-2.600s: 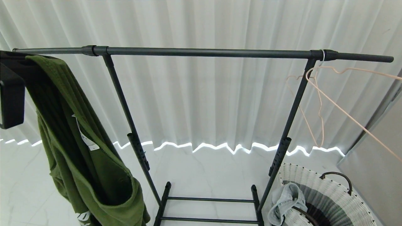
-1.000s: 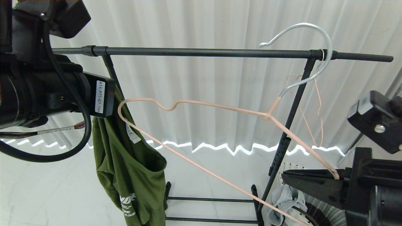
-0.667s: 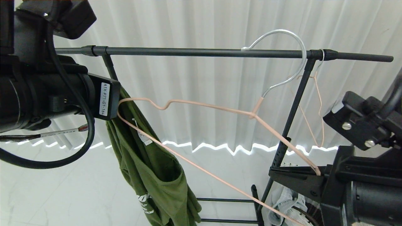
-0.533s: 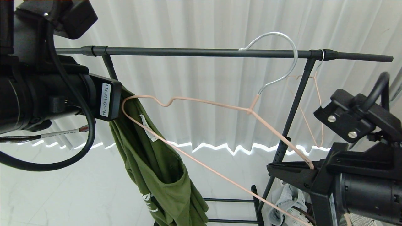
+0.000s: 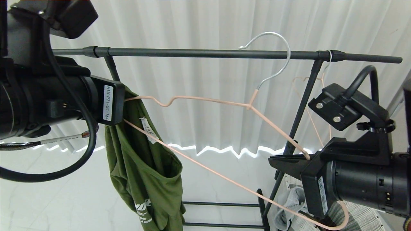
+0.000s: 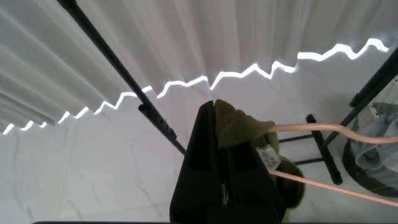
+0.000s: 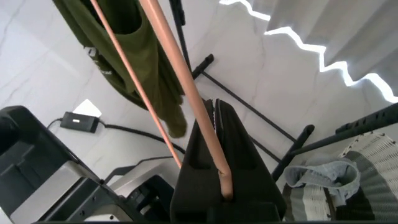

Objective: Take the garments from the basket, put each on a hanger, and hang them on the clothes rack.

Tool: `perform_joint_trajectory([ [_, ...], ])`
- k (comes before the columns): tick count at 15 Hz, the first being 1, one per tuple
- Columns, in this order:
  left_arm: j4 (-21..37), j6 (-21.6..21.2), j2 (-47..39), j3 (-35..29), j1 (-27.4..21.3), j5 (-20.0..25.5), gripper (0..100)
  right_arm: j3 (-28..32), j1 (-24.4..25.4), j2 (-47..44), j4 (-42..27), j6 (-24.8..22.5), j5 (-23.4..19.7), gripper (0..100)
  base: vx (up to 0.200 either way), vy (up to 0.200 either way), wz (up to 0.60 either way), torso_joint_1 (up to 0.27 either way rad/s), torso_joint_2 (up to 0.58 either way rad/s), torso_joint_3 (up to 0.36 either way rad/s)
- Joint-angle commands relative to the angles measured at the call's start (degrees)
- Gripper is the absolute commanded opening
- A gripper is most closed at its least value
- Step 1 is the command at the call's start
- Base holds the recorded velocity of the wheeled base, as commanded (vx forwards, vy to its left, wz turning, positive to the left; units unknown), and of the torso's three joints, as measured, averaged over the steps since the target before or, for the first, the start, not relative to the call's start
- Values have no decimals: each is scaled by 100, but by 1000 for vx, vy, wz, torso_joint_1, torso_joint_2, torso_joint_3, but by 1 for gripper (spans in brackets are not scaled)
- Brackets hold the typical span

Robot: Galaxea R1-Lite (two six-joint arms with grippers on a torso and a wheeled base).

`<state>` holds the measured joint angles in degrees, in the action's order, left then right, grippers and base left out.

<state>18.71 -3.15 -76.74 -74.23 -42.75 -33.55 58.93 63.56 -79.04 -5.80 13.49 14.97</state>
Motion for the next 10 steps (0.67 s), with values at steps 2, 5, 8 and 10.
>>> perform_joint_trajectory([
  [2, 1, -2, 19, 5, -418, 6, 0, 84, 324, -85, 0, -5, -3, 0, 0, 0, 0, 0, 0, 0],
  [5, 1, -19, 27, 5, -778, 15, 0, 75, 578, -190, -9, -22, -38, 0, 0, 0, 0, 0, 0, 0],
  [8, 10, -37, 36, -13, -1104, 33, 0, 75, 649, -366, 0, -40, -64, 0, 0, 0, 0, 0, 0, 0],
  [10, 1, -37, 27, -13, -1288, 33, 0, 92, 710, -480, 9, -40, -56, 0, 0, 0, 0, 0, 0, 0],
])
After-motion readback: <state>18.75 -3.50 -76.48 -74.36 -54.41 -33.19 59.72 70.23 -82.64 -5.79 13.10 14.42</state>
